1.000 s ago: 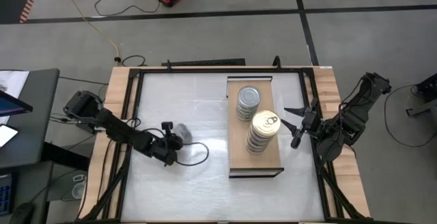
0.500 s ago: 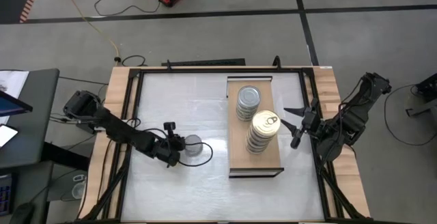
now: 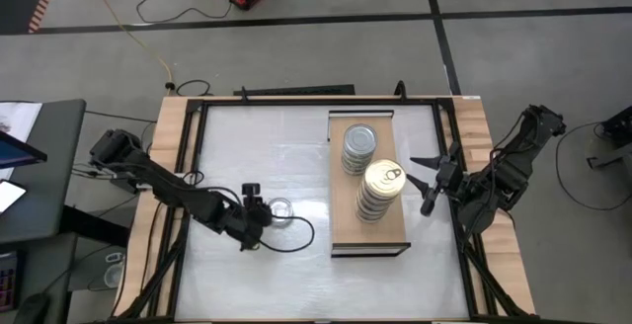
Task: Stack canned seafood by type on shelf
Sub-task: Stack the green tuna can on top of the green tuna can
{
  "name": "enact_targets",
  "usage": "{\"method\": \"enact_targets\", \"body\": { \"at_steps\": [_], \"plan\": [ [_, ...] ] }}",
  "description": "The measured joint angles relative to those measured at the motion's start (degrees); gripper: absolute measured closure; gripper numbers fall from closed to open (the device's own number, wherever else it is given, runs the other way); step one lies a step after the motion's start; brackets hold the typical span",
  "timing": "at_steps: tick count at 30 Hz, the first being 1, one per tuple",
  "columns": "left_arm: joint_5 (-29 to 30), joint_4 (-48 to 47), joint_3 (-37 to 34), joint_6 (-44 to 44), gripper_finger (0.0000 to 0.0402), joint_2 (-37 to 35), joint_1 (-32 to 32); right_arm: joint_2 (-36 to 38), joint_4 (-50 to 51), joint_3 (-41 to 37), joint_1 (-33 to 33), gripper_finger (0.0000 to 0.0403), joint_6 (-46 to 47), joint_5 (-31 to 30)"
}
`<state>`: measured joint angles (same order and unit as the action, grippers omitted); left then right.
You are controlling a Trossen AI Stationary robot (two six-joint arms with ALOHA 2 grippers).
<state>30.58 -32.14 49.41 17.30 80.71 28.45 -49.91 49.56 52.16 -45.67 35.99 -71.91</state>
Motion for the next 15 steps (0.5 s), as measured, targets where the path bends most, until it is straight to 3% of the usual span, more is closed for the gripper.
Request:
{"method": "enact_targets", "body": {
  "at_steps": [3,6,15],
  "plan": [
    [-2.72,0.10,-0.04,-0.45,0.0186,0.02,1.05,0.00,-0.69,0.00,-0.02,0.0177,0.00,0.06],
    [-2.10,1.12,-0.70,-1.64,0.0170,1.18,2.55,0.00,-0.96,0.00,-0.02,0.0177,0.00,0.08],
    [9.46,6.55,-1.29,-13.68,0.0200,12.38,6.63,-0.02,-1.24,0.00,-0.04,0.0177,-0.47,0.12]
  ]
}}
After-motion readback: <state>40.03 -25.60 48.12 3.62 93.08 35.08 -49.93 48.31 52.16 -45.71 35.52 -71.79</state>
